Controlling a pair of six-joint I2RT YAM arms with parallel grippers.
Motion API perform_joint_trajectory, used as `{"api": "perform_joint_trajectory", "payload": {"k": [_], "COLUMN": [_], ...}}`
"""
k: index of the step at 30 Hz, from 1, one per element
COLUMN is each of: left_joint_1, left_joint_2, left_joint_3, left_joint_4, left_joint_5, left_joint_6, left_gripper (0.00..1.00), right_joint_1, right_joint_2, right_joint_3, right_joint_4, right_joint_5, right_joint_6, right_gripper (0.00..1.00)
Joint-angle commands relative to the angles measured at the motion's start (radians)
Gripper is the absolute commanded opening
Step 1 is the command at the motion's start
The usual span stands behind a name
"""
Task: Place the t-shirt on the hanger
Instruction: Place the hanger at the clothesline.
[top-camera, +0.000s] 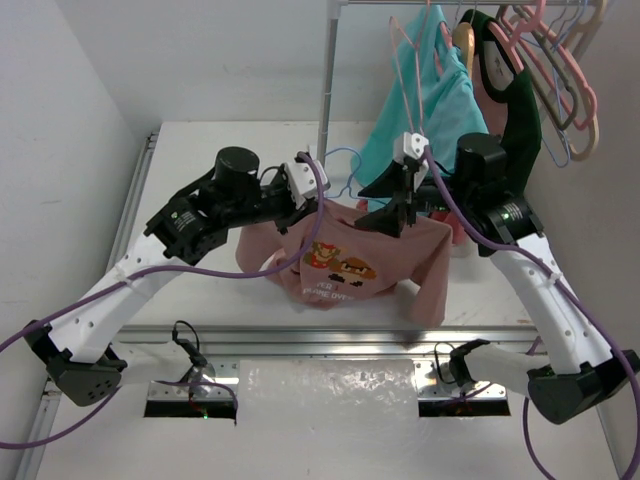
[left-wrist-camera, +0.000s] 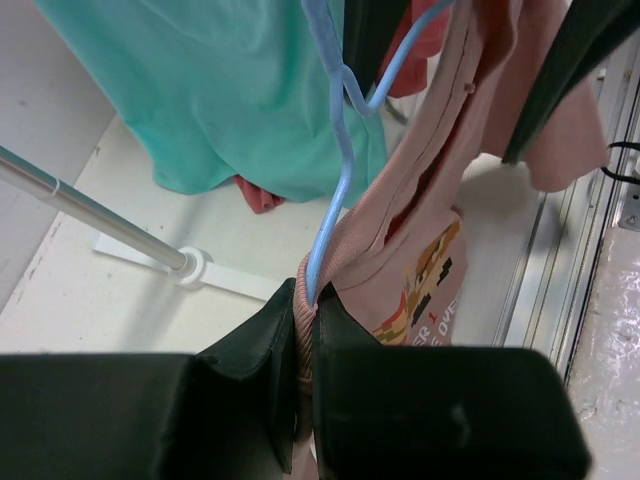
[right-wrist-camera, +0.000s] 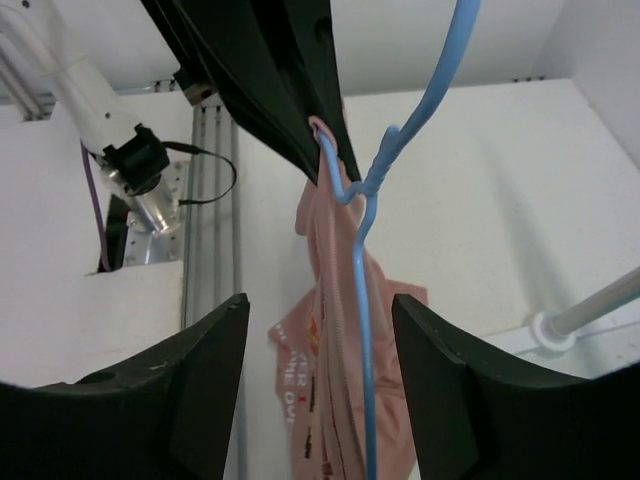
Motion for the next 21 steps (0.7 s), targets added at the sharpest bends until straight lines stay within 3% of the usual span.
{"api": "perform_joint_trajectory", "payload": {"k": [1, 2, 3, 5, 6, 7, 9, 11, 13, 14, 16, 21], "left_joint_1": [0.001, -0.001, -0.001, 0.001, 0.001, -0.001, 0.001, 0.001, -0.001, 0.001, 0.001, -0.001], "left_joint_2": [-0.019, -0.018, -0.019, -0.018, -0.019, -0.019, -0.015, -0.008, -0.007, -0.008, -0.013, -0.027], "left_joint_3": [0.057, 0.060, 0.060, 0.065, 0.065, 0.063, 0.062, 0.057, 0.051, 0.044, 0.031, 0.030], "left_joint_4": [0.077, 0.076, 0.070, 0.061, 0.056, 0.053, 0.045, 0.041, 0.044, 0.045, 0.057, 0.082], "left_joint_5": [0.011, 0.006, 0.008, 0.029, 0.042, 0.048, 0.048, 0.025, -0.001, -0.007, -0.021, -0.041], "left_joint_6": [0.005, 0.005, 0.007, 0.014, 0.016, 0.016, 0.019, 0.020, 0.020, 0.022, 0.022, 0.008], "left_gripper": [0.00, 0.00, 0.00, 0.00, 0.00, 0.00, 0.00, 0.00, 0.00, 0.00, 0.00, 0.00], "right_joint_1": [0.031, 0.045, 0.056, 0.091, 0.106, 0.109, 0.109, 0.109, 0.109, 0.109, 0.109, 0.108], "right_joint_2": [0.017, 0.015, 0.014, 0.000, 0.003, 0.003, 0.001, -0.014, -0.029, -0.045, -0.057, -0.045], "right_joint_3": [0.040, 0.039, 0.034, 0.005, 0.003, 0.003, -0.001, -0.012, -0.026, -0.030, -0.044, -0.037], "right_joint_4": [-0.043, -0.040, -0.032, 0.020, 0.029, 0.029, 0.054, 0.075, 0.081, 0.086, 0.086, 0.060], "right_joint_5": [0.013, 0.060, 0.097, 0.239, 0.305, 0.306, 0.311, 0.275, 0.240, 0.245, 0.283, 0.321], "right_joint_6": [-0.059, -0.065, -0.070, -0.067, -0.071, -0.071, -0.053, -0.047, -0.048, -0.050, -0.062, -0.071], "right_gripper": [0.61, 0.56, 0.43, 0.29, 0.12, 0.09, 0.11, 0.25, 0.28, 0.25, 0.03, 0.00]}}
